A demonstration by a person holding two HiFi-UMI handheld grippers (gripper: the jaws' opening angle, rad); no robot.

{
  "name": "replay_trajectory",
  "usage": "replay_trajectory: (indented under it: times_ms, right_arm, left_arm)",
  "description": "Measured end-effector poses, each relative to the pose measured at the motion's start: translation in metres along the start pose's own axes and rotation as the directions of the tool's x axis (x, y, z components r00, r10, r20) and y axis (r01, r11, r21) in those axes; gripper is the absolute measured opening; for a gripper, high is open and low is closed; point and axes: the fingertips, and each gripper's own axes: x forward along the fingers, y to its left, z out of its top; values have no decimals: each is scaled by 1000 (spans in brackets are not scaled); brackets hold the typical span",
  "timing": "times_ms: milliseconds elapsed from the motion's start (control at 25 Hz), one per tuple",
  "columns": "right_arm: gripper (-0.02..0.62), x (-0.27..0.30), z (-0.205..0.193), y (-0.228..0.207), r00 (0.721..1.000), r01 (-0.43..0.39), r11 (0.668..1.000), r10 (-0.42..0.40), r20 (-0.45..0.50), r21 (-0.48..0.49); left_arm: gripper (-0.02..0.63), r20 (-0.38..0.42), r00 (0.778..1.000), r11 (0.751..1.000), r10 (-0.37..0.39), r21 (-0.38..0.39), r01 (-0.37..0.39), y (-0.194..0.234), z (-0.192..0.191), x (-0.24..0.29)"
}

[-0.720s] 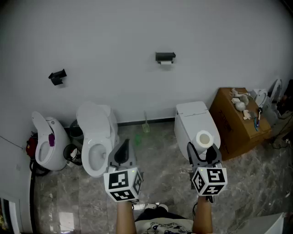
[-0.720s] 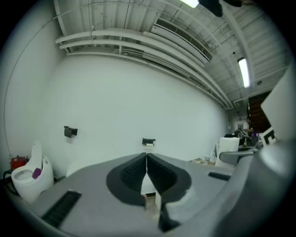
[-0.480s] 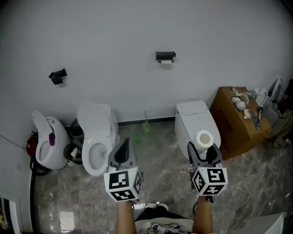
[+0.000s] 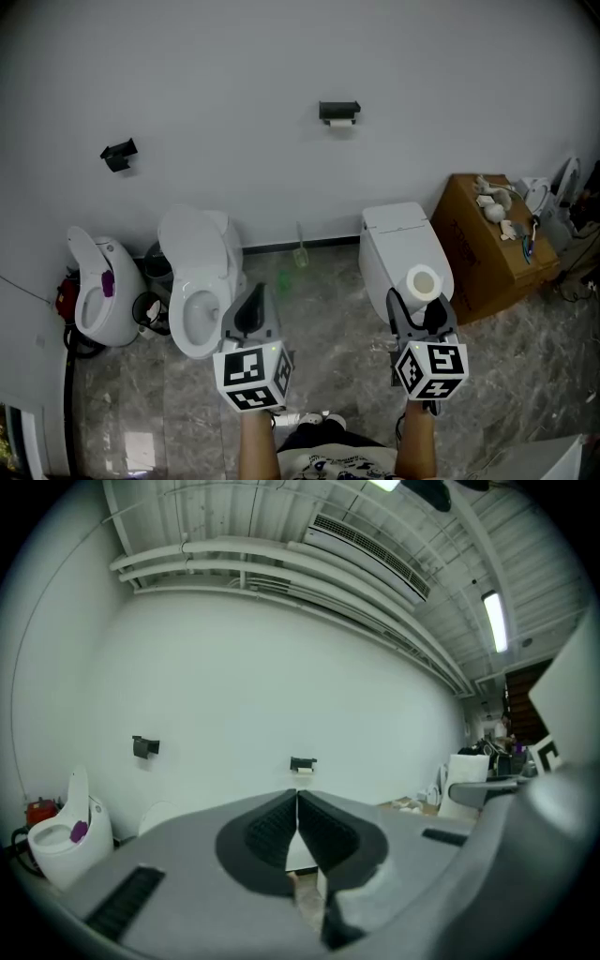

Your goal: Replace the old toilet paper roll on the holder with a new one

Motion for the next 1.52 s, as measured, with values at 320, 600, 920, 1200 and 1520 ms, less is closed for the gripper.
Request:
replay_trajectory:
  times_ms: [320, 600, 920, 1200, 1520]
  right_arm:
    - [305, 4, 0, -19, 1000, -4, 1000, 4, 4, 16]
    - [305, 5, -3, -33, 999, -45, 999, 45, 3, 3]
    - [305, 12, -7, -44, 998, -56, 998, 56, -6, 3]
    - [305, 33, -18, -49, 998, -48, 999, 49, -28, 15]
    - [305, 102, -10, -53, 1000, -27, 999, 27, -15, 25]
  left_arm:
    - [6, 26, 1000, 1000, 13, 26, -14, -16, 4, 8]
    - [138, 62, 997, 999, 44, 13, -44, -32, 7, 6]
    - [218, 41, 997, 998, 64, 11, -64, -35, -3, 10]
    - [218, 61, 995, 997, 80, 18, -81, -27, -4, 33]
    - [218, 63, 996, 998, 59, 25, -61, -10, 2, 105]
